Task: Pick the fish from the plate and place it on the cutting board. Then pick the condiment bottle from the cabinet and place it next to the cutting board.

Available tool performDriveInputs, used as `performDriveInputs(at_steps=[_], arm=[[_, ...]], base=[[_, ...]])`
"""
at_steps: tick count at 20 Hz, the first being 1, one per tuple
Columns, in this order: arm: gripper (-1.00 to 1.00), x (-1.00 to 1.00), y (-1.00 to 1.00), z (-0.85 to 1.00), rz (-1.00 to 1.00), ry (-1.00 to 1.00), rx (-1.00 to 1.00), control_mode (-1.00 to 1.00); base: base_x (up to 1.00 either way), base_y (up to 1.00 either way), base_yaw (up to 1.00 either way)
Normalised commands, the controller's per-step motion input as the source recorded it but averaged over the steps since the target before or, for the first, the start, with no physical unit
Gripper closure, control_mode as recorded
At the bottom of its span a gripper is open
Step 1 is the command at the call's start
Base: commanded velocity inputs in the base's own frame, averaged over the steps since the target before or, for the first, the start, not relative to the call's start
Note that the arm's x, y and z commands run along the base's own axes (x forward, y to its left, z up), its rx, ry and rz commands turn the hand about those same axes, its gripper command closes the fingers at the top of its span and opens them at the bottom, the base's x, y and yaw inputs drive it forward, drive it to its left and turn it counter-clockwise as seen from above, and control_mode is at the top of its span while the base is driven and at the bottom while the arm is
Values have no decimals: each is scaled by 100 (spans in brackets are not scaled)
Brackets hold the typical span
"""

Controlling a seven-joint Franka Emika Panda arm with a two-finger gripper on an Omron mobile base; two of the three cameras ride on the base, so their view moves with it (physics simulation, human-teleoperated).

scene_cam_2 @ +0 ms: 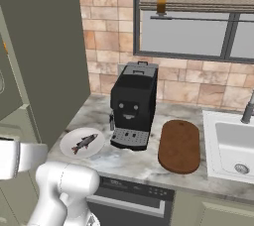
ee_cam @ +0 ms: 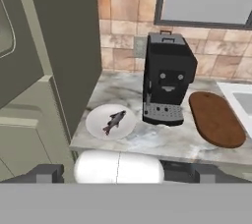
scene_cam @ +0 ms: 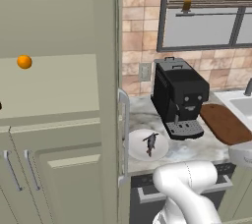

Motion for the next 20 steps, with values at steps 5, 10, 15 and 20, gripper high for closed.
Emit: performDriveInputs(at_steps=[5,10,15,20], arm=[[-100,12,0,-14,2,10,3,-100],[-100,19,0,-17,3,14,2,-100],[-100,12,0,-16,4,11,0,-100],[-100,5,0,-18,5,4,0,-100]], base=[[0,0,0],[0,0,0],[0,0,0],[0,0,0]])
